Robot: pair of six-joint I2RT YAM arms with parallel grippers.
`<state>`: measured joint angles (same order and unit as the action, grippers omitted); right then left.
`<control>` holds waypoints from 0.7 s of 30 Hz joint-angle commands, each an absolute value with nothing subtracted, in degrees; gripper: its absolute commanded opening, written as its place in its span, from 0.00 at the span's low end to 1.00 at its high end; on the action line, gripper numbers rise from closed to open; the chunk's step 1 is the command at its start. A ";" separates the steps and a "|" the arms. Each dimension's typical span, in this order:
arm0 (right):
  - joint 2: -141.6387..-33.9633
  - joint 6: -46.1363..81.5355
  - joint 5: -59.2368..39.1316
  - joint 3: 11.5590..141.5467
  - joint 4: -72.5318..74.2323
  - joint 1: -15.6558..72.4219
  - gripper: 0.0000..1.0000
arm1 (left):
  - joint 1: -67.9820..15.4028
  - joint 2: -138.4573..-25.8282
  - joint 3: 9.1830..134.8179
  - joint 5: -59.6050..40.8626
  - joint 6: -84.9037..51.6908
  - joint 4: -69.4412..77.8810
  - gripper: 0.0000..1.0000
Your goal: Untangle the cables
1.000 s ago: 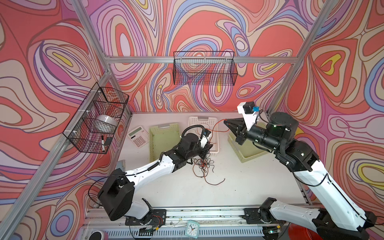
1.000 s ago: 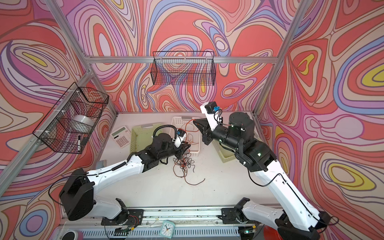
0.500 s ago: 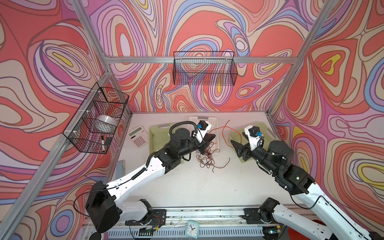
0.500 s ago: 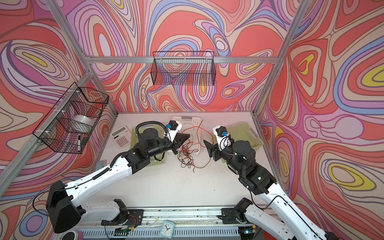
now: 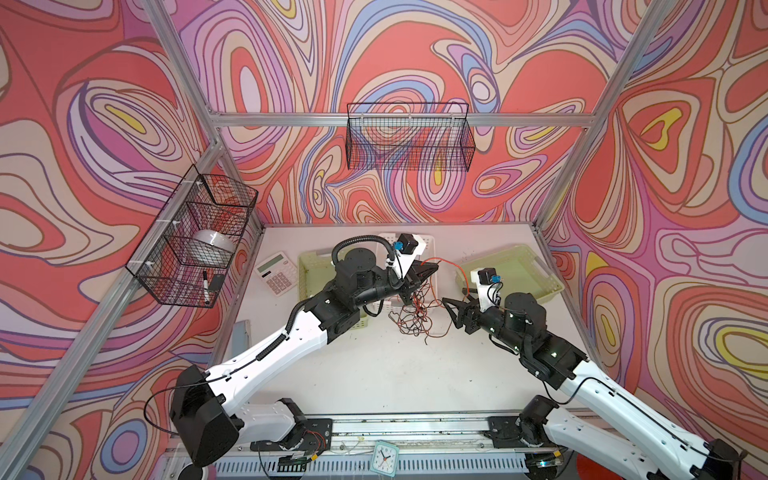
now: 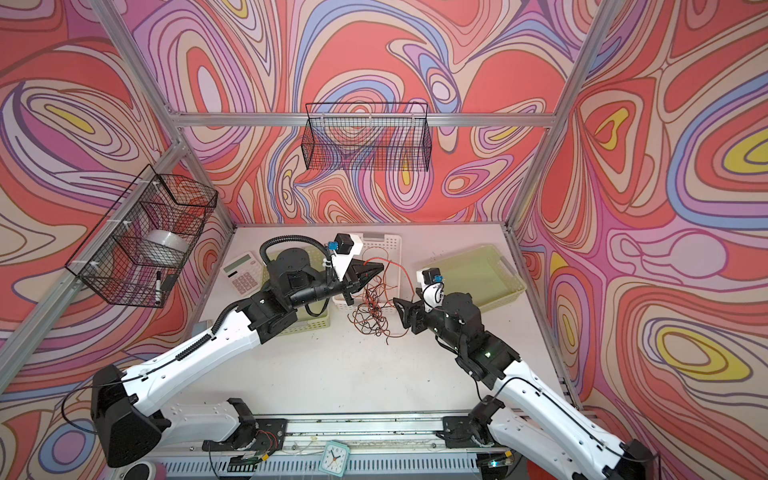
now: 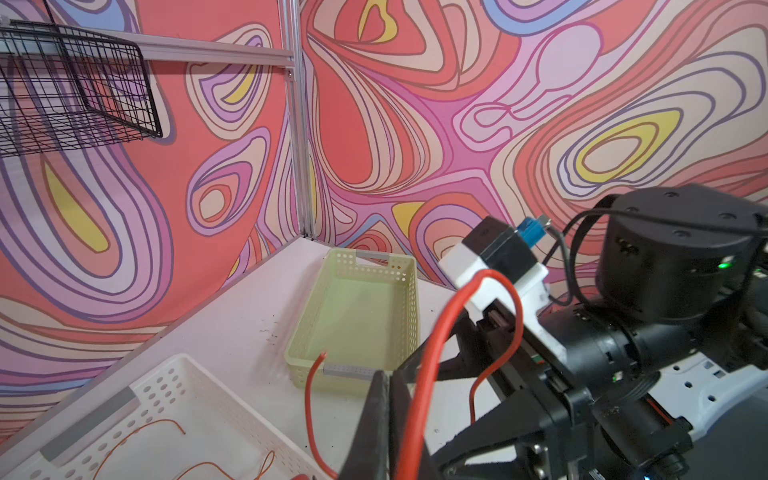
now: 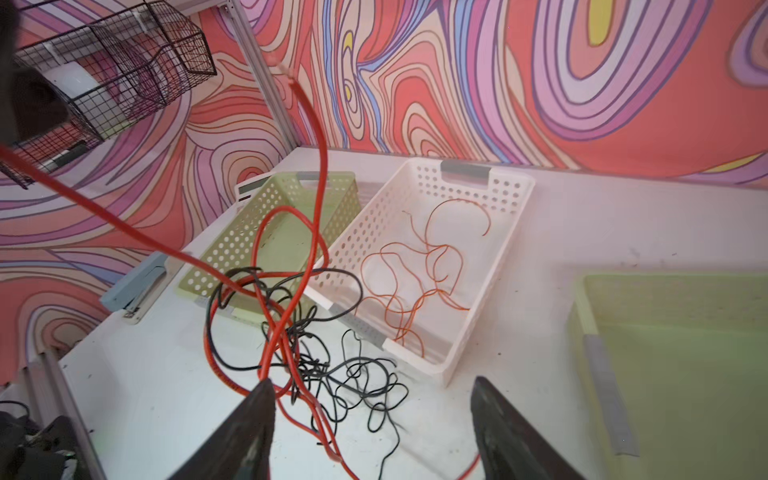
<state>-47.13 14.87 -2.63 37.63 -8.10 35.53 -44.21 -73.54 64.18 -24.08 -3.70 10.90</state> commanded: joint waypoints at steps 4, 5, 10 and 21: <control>-48.56 22.19 -10.08 35.52 -1.59 35.29 0.76 | -43.43 -71.85 65.15 -27.74 -3.99 11.30 0.00; -48.52 22.17 -8.84 35.38 -2.54 35.25 0.76 | -43.17 -71.44 64.95 -27.86 -3.97 11.27 0.00; -45.77 20.81 1.57 32.50 -9.20 34.66 0.78 | -40.87 -69.35 65.36 -28.37 -4.64 9.40 0.00; -38.05 21.64 10.63 26.82 -14.10 33.66 0.78 | -39.13 -65.36 66.76 -28.07 -2.63 5.72 0.00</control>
<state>-38.33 21.06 7.22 27.79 -11.44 34.02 -39.72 -66.81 64.71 -27.03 -3.18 5.65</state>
